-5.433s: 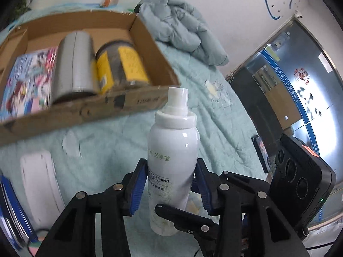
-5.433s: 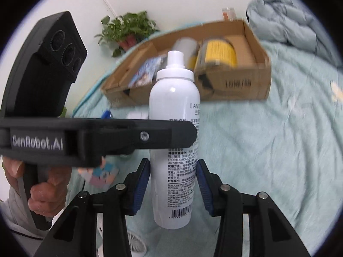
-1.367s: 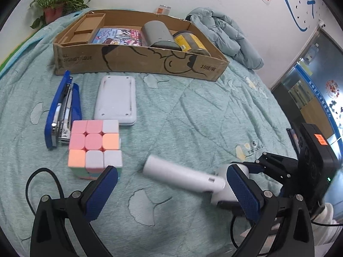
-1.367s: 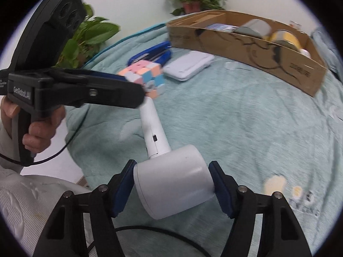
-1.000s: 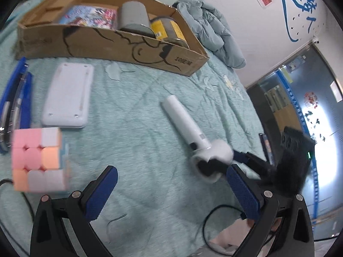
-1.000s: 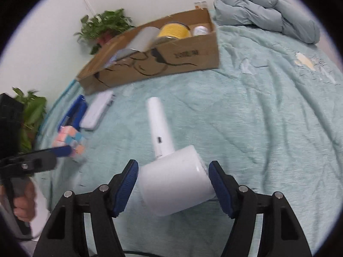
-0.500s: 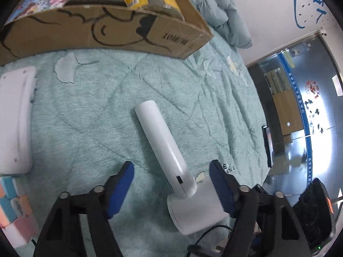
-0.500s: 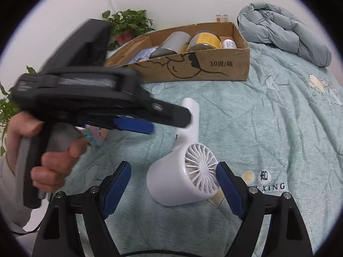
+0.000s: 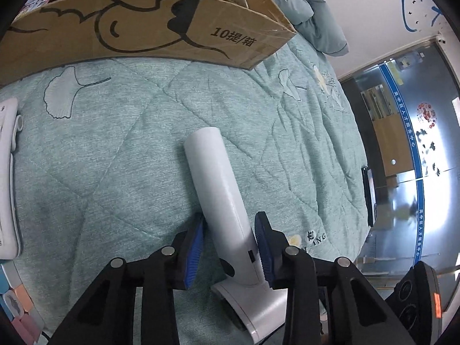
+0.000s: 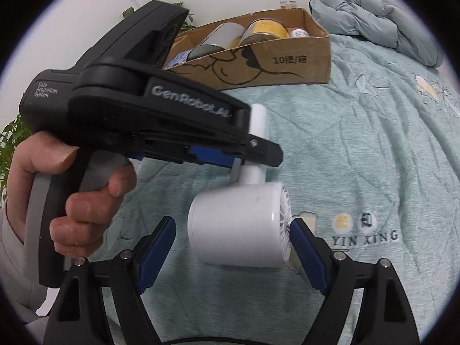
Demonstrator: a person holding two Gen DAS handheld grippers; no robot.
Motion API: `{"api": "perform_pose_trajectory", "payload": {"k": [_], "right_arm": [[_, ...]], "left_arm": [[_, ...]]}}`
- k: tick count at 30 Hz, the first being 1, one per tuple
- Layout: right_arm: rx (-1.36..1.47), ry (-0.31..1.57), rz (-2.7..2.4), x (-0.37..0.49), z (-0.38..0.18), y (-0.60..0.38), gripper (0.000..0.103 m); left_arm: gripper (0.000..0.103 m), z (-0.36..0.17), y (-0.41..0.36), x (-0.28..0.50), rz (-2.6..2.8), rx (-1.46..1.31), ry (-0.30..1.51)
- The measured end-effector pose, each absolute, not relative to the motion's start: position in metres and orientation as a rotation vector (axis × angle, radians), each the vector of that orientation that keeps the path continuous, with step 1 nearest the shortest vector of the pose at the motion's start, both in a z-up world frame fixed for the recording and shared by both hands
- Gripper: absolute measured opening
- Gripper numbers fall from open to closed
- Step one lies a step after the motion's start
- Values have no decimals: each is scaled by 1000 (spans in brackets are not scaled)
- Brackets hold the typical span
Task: Organize rigid objects
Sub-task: 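Carry the fan with the right gripper and lower it onto the game box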
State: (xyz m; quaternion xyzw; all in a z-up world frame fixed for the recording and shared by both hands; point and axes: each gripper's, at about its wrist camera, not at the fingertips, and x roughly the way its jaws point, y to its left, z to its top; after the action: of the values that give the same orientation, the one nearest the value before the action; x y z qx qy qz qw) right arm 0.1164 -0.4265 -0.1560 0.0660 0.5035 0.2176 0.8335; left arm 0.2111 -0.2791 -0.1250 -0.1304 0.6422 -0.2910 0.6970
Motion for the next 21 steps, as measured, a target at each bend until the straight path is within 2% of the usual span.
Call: {"api": "perform_pose_trajectory", "payload": {"k": [9, 11, 13, 21], "right_arm": [[101, 1025, 449, 119, -154, -418, 80], [94, 1015, 436, 121, -153, -418, 77], [104, 1010, 414, 126, -153, -421, 70], [66, 1020, 376, 128, -154, -417, 67]], "left_arm": [[30, -122, -276, 207, -656, -285, 1438], [30, -120, -275, 206, -655, -279, 1435], [30, -117, -275, 203, -657, -269, 1426], [30, -106, -270, 197, -674, -258, 1401]]}}
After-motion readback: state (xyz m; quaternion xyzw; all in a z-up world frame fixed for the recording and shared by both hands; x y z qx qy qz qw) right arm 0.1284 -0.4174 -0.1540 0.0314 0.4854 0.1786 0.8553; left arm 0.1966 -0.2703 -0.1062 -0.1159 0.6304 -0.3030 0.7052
